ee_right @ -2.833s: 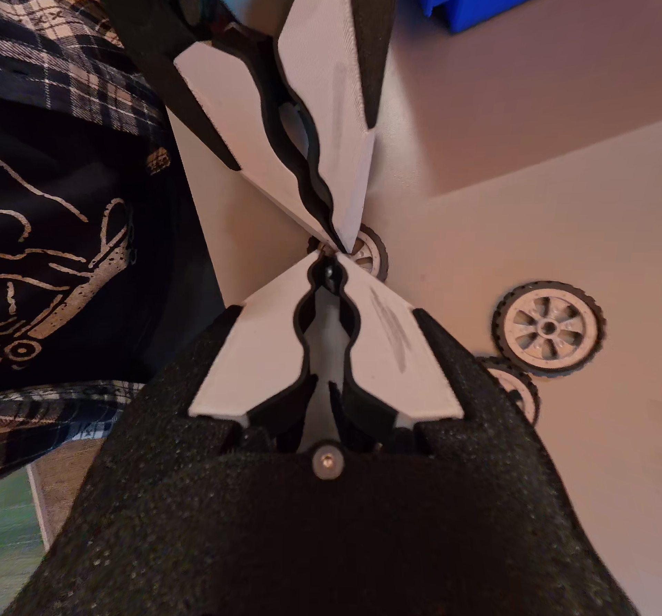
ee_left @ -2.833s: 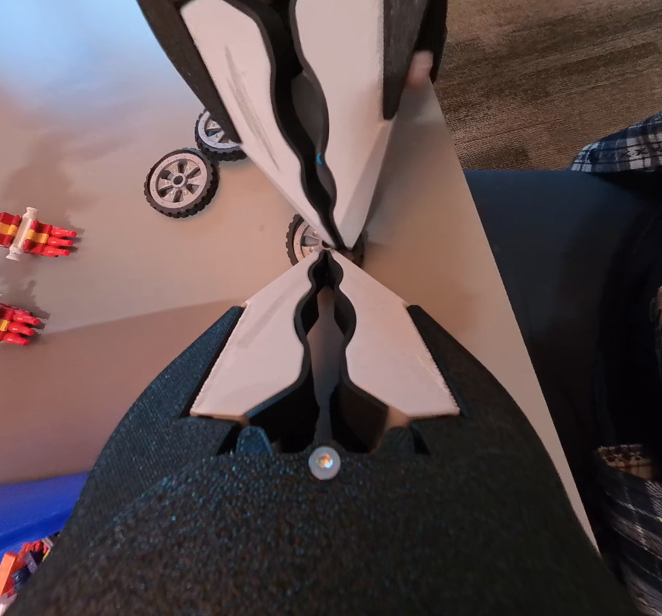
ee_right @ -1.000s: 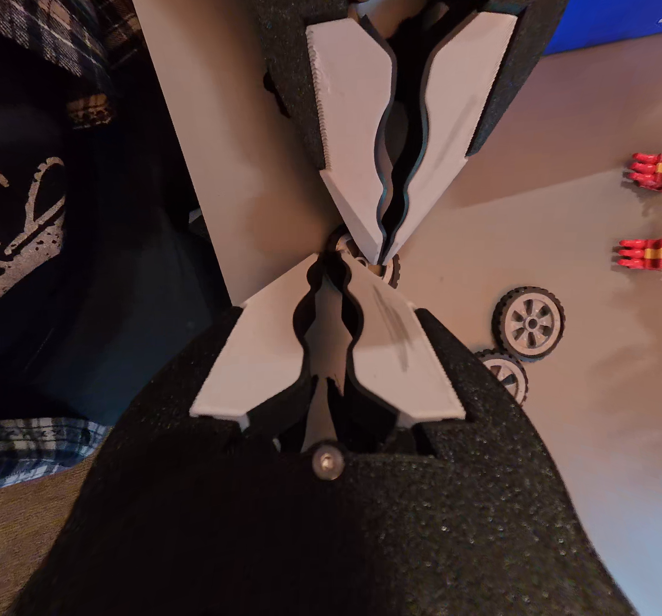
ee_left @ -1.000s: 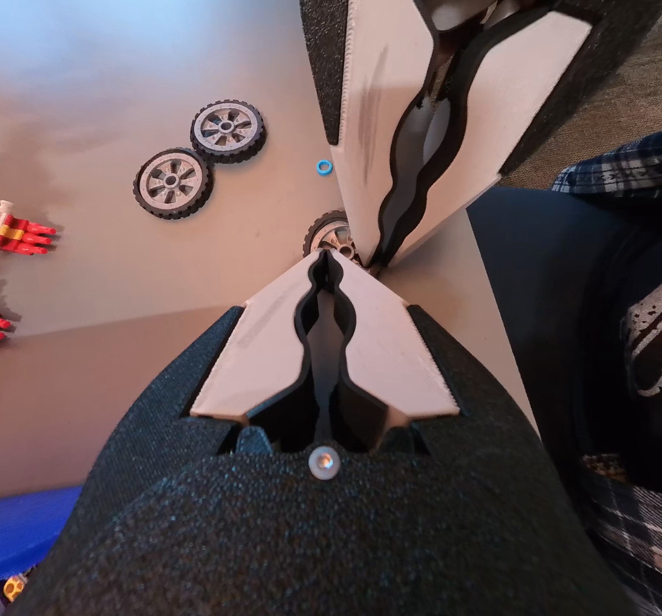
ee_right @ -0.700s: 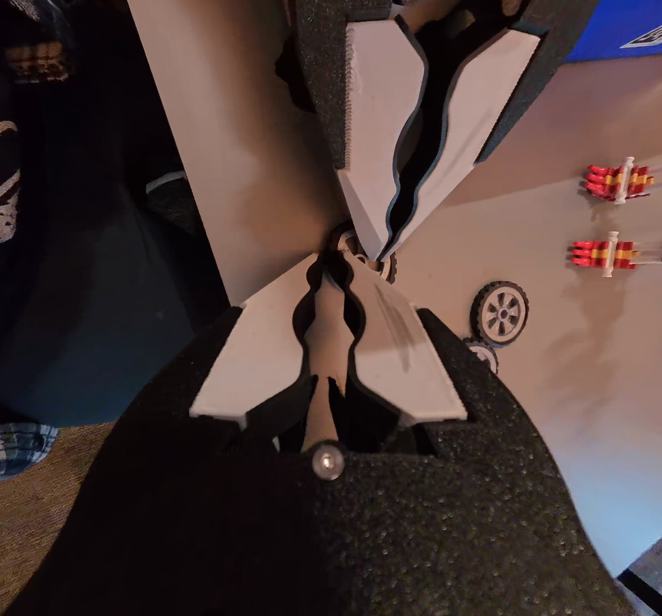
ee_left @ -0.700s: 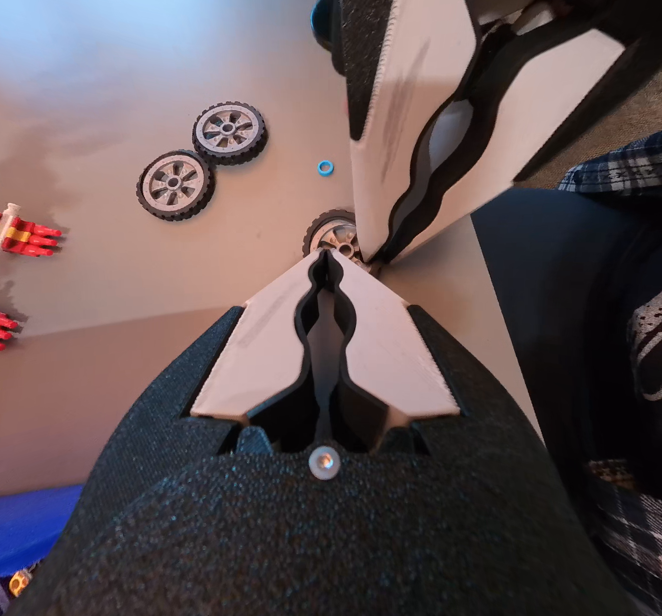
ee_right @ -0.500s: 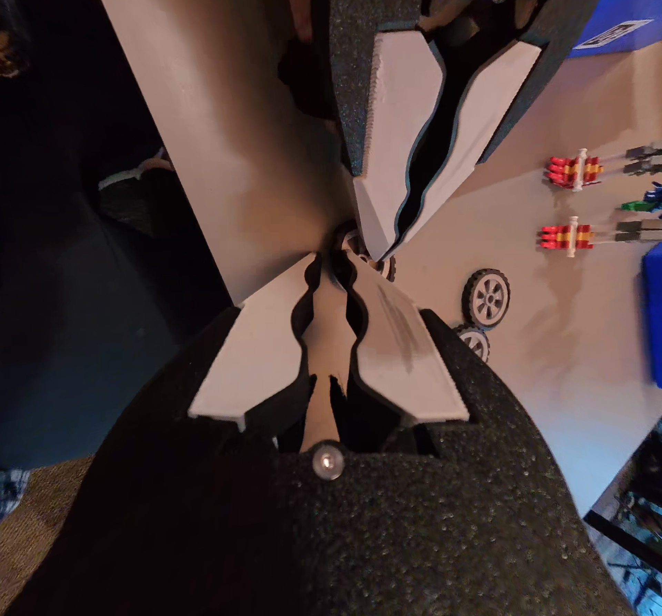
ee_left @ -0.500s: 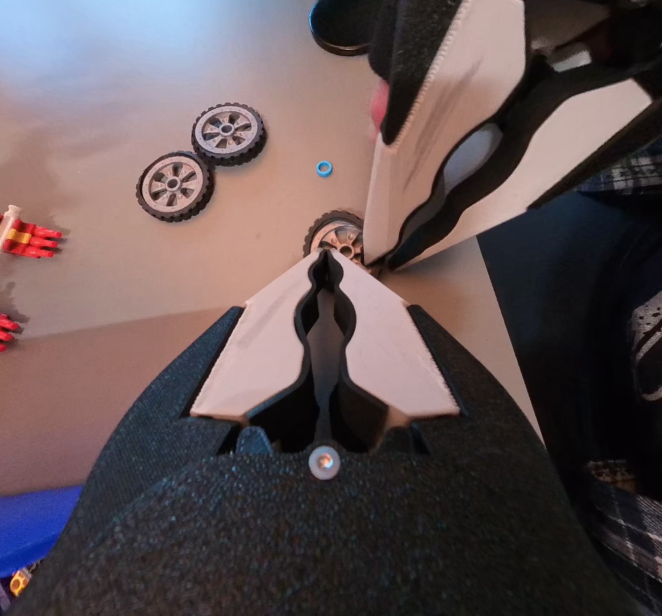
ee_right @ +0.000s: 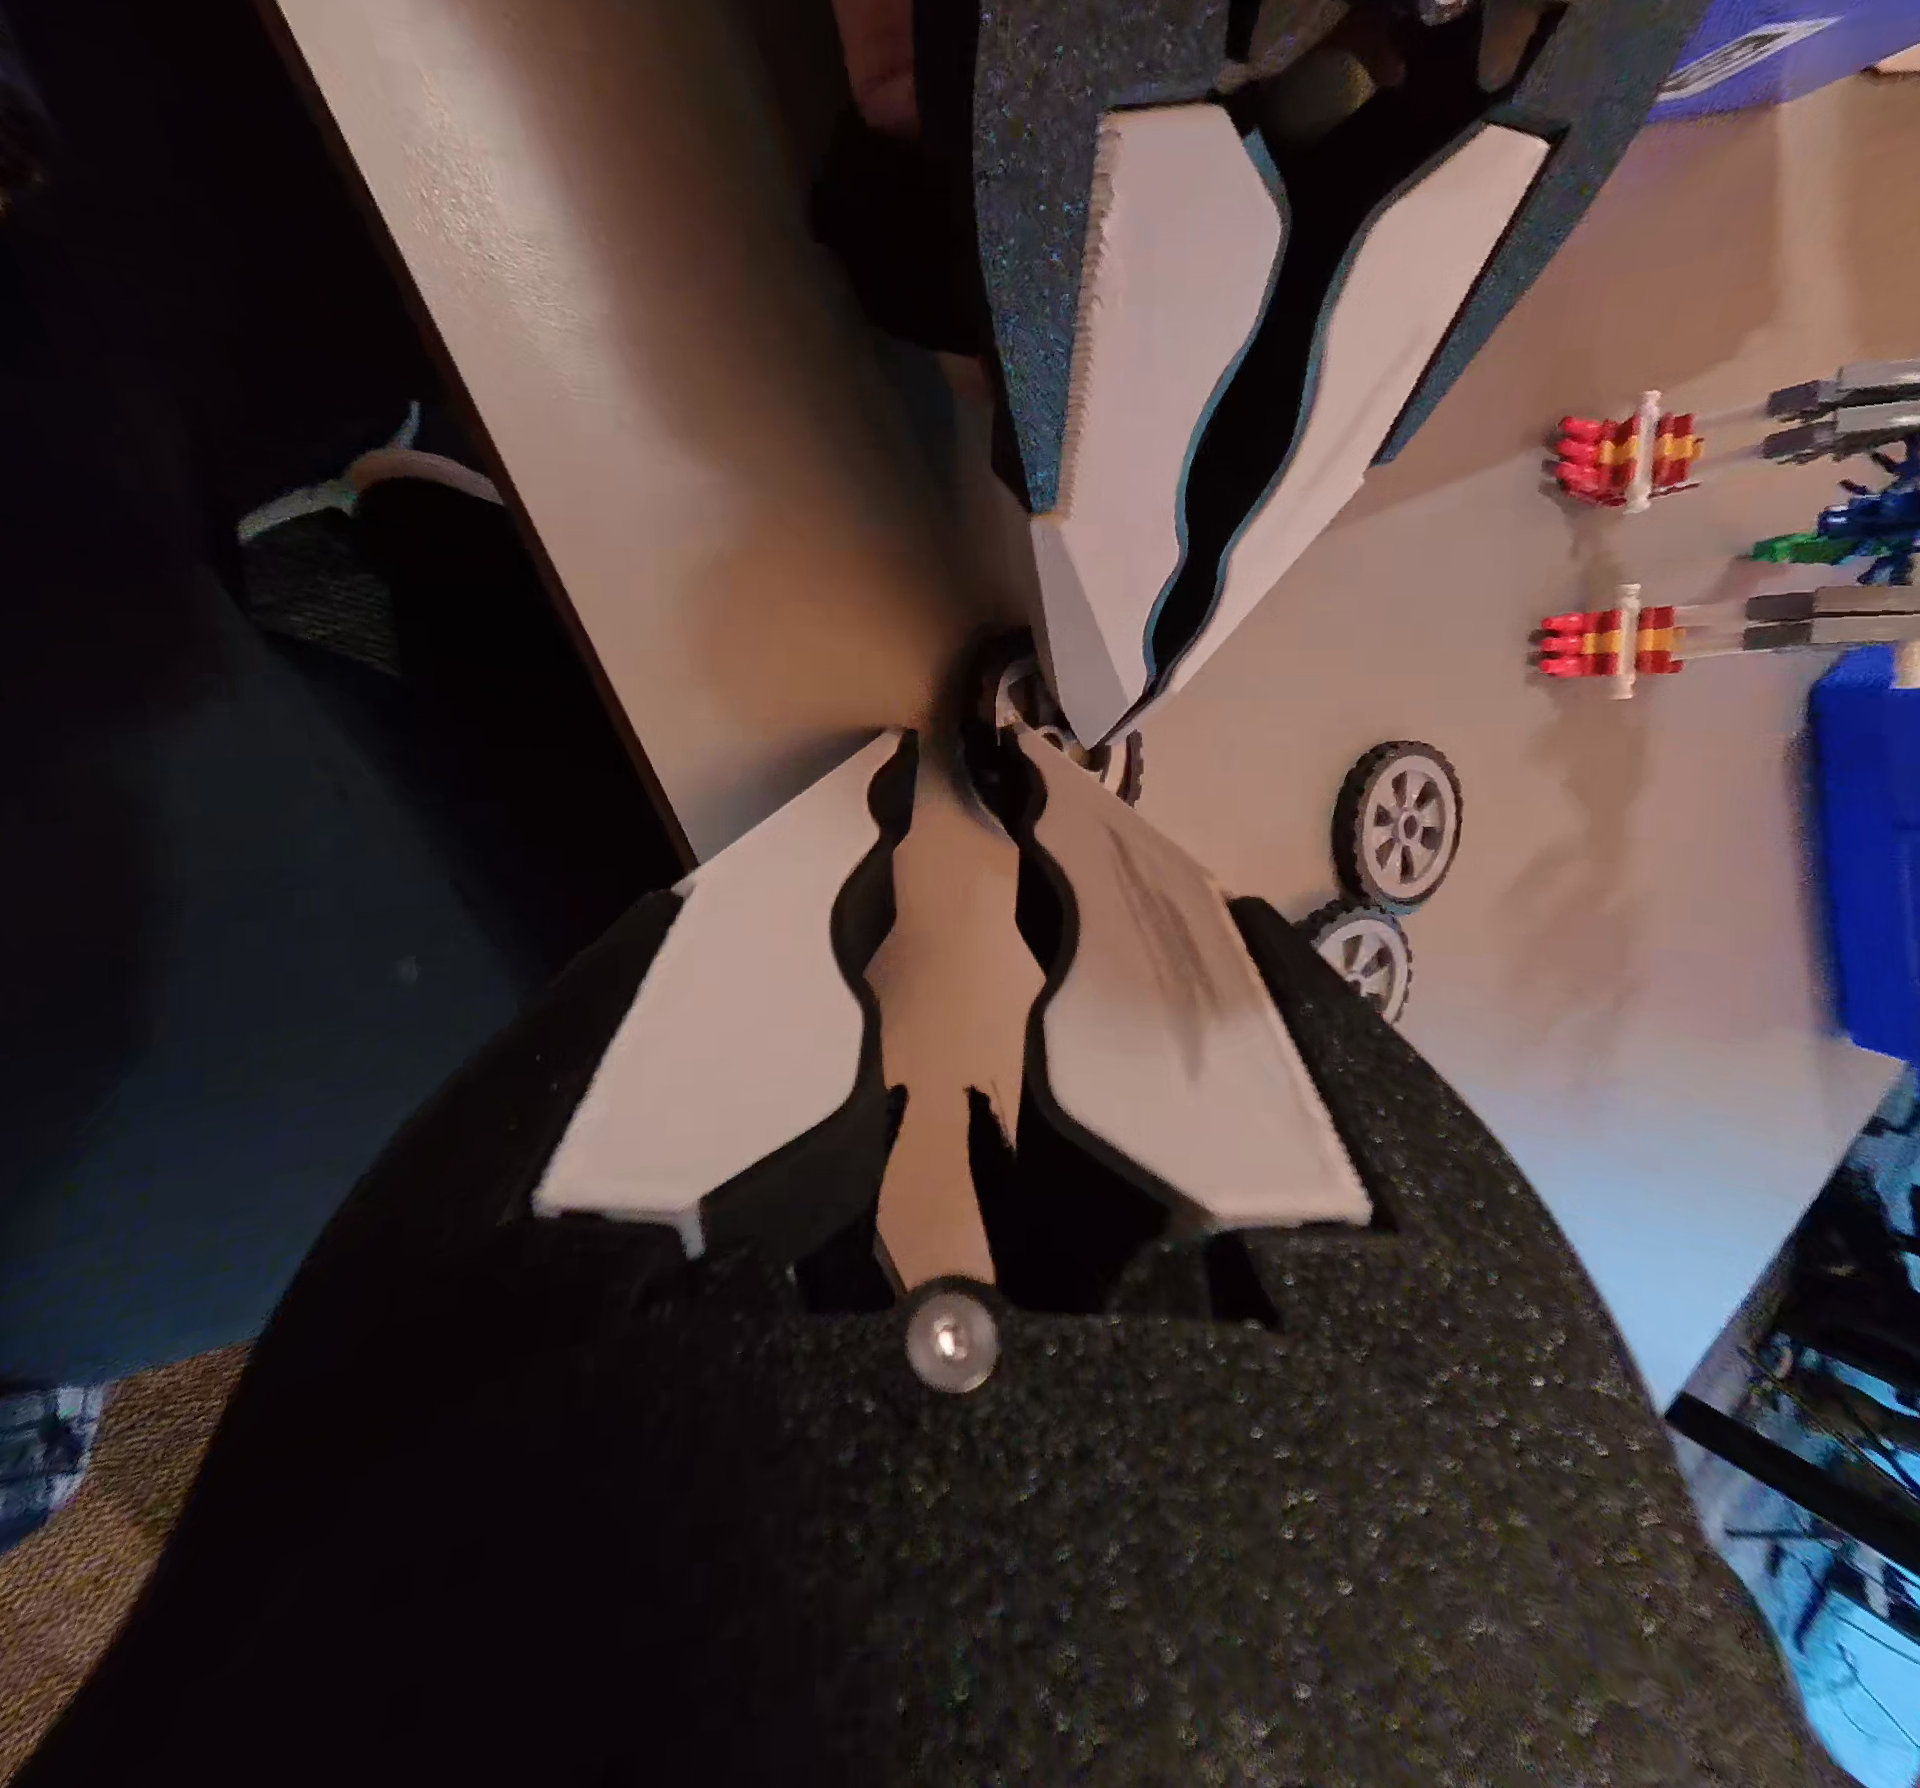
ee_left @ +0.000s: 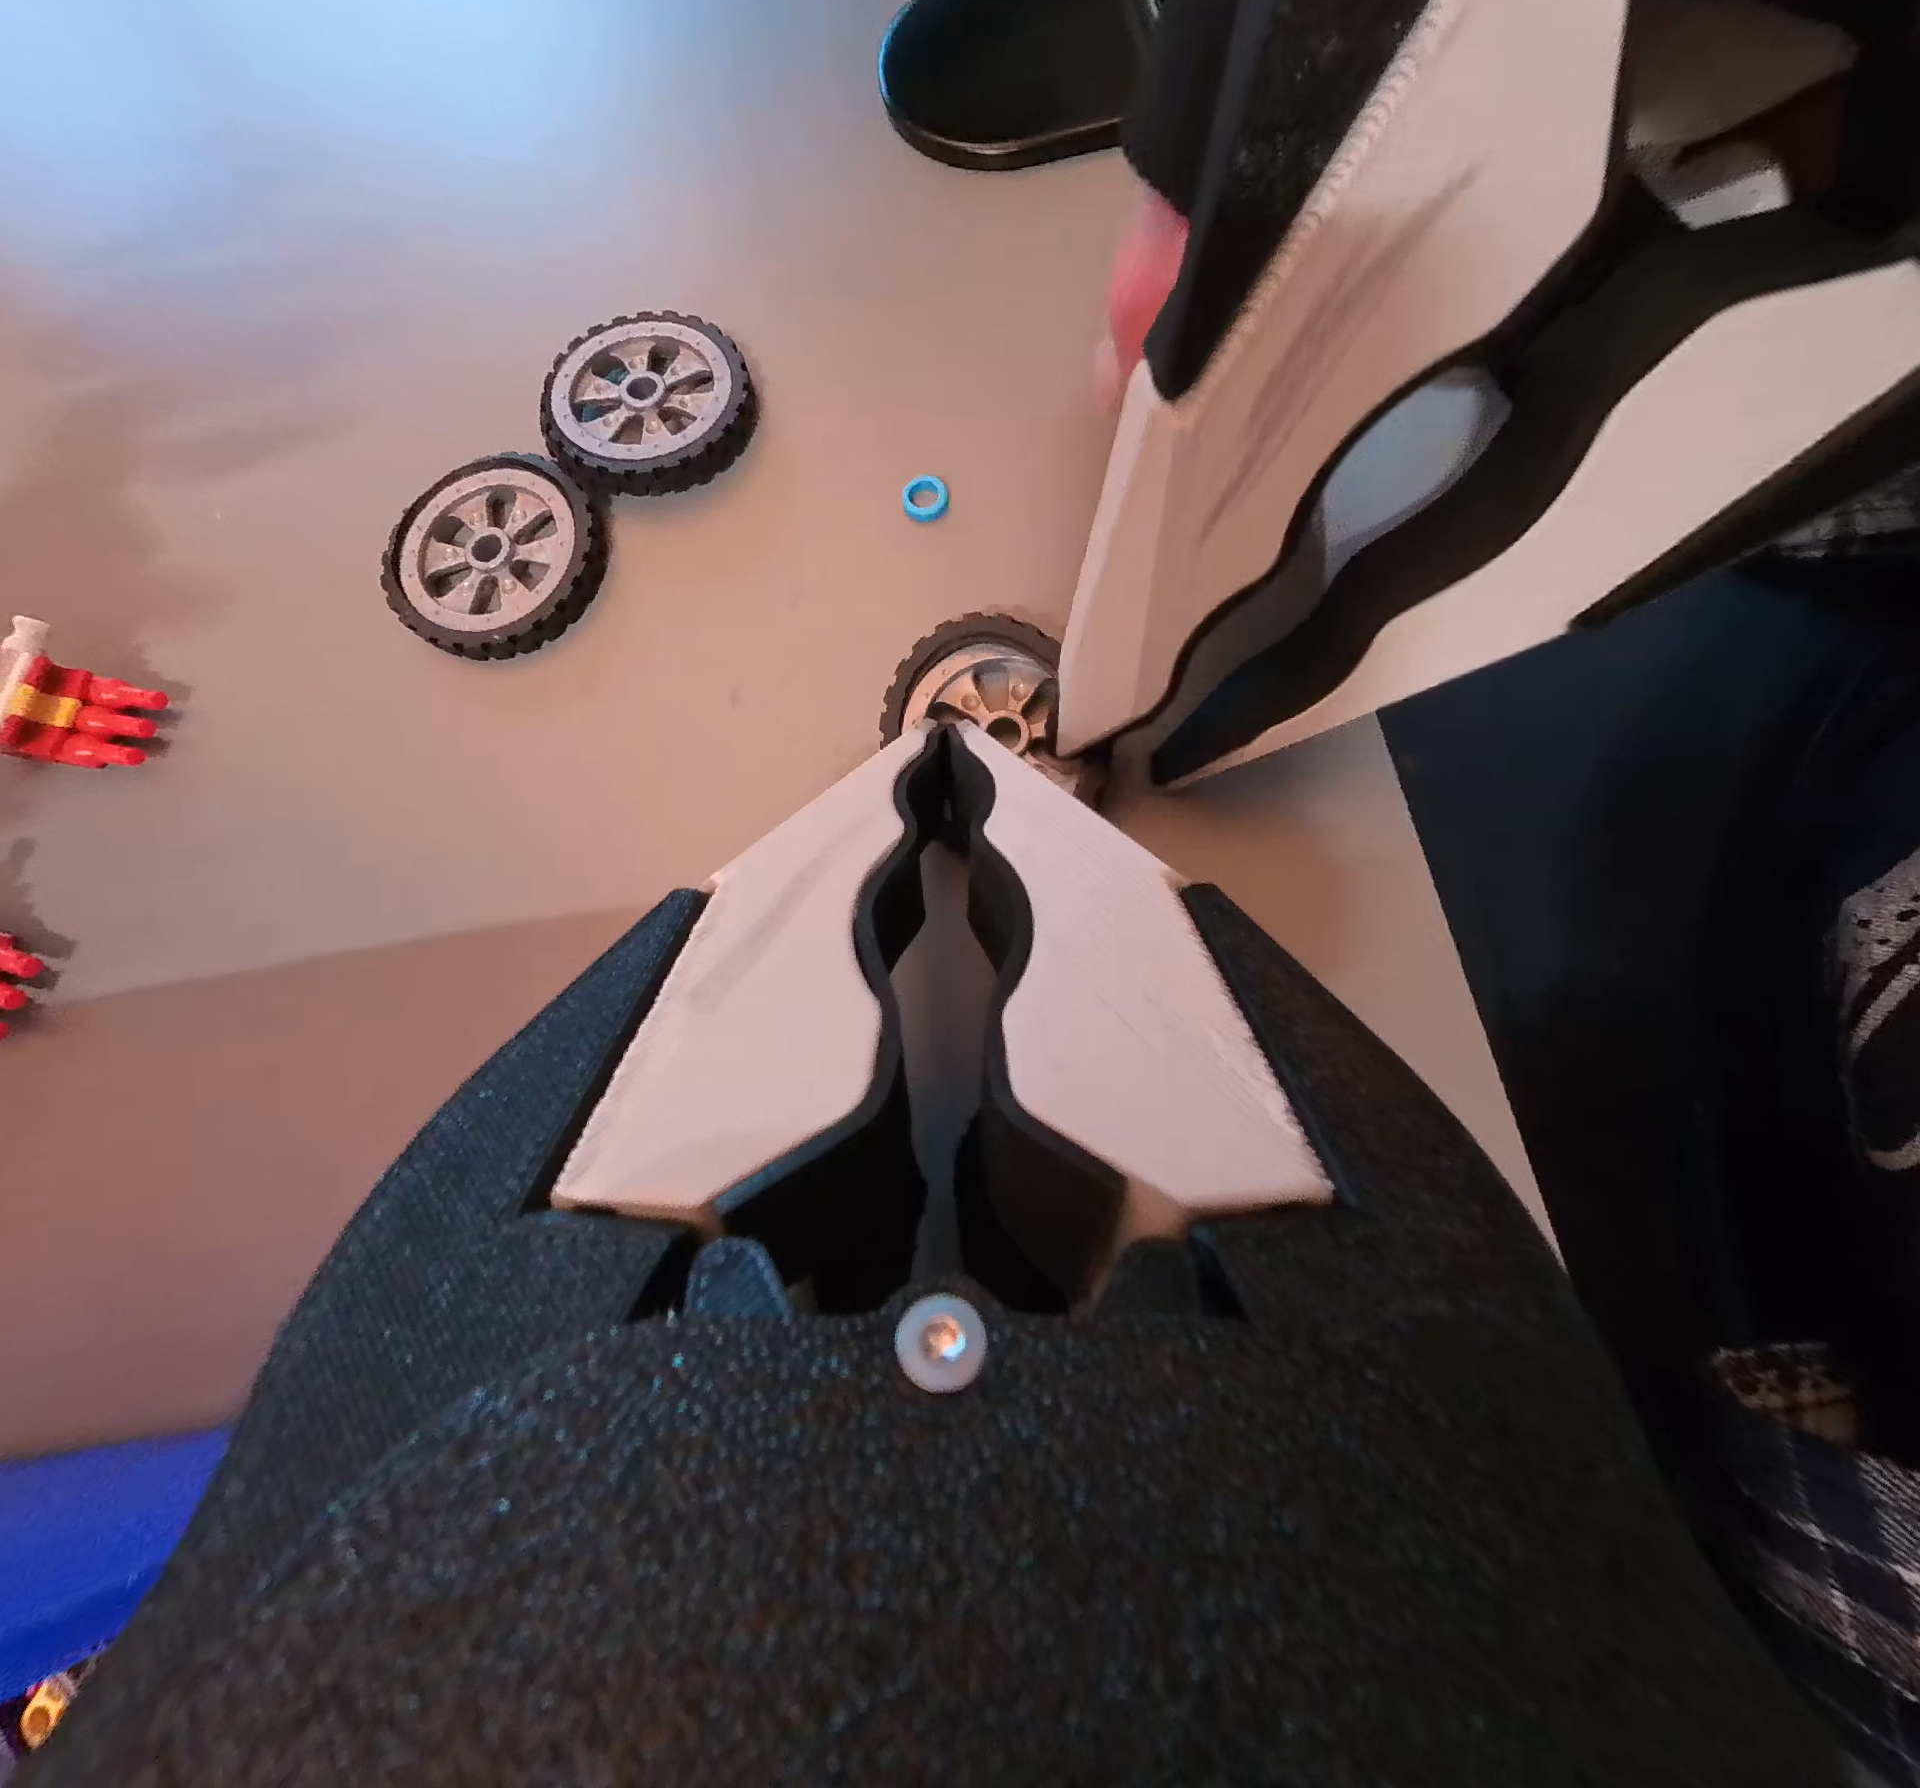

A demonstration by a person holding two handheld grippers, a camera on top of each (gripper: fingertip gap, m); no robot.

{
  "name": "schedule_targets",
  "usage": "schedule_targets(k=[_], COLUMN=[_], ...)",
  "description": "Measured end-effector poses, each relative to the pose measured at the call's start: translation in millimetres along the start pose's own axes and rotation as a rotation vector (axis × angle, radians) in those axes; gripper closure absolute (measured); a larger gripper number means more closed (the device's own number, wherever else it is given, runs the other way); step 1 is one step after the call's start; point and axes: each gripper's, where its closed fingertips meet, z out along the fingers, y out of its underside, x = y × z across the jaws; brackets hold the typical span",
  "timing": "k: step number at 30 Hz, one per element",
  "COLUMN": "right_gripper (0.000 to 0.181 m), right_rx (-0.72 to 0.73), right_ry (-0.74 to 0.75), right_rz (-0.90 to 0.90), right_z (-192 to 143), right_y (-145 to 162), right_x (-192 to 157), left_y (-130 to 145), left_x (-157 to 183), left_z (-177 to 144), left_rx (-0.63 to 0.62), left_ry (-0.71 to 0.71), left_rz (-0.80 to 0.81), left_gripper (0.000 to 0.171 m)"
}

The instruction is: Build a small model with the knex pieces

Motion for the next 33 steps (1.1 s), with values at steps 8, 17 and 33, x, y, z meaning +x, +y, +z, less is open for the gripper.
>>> schedule_targets(k=[8, 17, 33], right_gripper=[0.181, 0.169, 0.177], right_rx=[0.09, 0.112, 0.072], right_ry=[-0.212, -0.281, -0.281], right_rz=[0.102, 0.13, 0.024], right_z=[-7, -9, -1], right_y=[-1, 2, 1], right_x=[6, 13, 3], left_y=[0, 0, 0], left_x=[0, 0, 0], left_z=[0, 1, 2], left_rx=[0.0, -0.001, -0.002], left_ry=[0.006, 0.009, -0.015], left_rz=[-0.006, -0.012, 0.006], left_gripper=[0.171, 0.171, 0.171])
